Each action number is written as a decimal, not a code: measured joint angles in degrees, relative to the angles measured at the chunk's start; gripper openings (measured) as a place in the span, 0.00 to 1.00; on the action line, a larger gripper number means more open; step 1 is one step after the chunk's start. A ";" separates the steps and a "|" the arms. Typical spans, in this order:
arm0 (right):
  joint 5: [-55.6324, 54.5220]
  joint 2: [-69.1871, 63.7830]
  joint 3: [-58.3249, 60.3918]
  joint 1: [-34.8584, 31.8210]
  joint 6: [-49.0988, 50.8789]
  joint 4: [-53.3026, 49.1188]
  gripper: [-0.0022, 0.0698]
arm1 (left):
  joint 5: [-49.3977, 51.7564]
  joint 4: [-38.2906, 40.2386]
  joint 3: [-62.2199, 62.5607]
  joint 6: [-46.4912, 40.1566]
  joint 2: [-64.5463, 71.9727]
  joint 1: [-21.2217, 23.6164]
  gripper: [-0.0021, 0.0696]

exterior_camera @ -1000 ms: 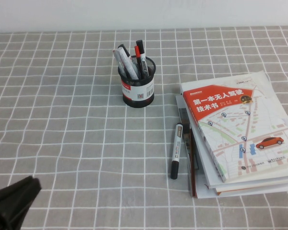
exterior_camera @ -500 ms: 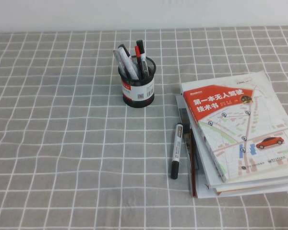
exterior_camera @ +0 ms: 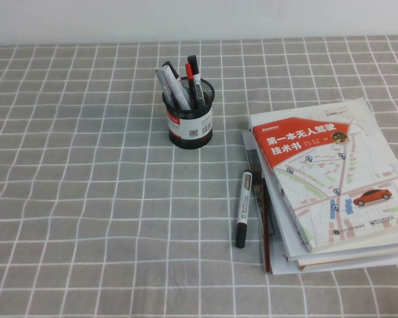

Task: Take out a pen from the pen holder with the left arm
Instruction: 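Take a marker out of the pen holder and lay it on the table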

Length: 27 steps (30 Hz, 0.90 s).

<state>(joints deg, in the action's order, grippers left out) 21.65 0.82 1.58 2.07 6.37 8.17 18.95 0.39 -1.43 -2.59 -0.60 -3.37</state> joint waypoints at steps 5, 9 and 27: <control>0.00 0.00 0.00 0.00 0.00 0.00 0.01 | 2.68 0.87 0.00 -2.76 0.00 0.00 0.03; 0.00 0.00 0.00 0.00 0.00 0.00 0.01 | 2.87 1.51 0.00 -3.26 0.00 0.00 0.03; 0.00 0.00 0.00 0.00 0.00 0.00 0.01 | 3.02 1.51 0.00 -3.64 0.00 0.00 0.03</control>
<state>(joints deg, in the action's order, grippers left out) 21.65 0.82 1.58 2.07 6.37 8.17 21.96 1.90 -1.43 -6.23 -0.60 -3.37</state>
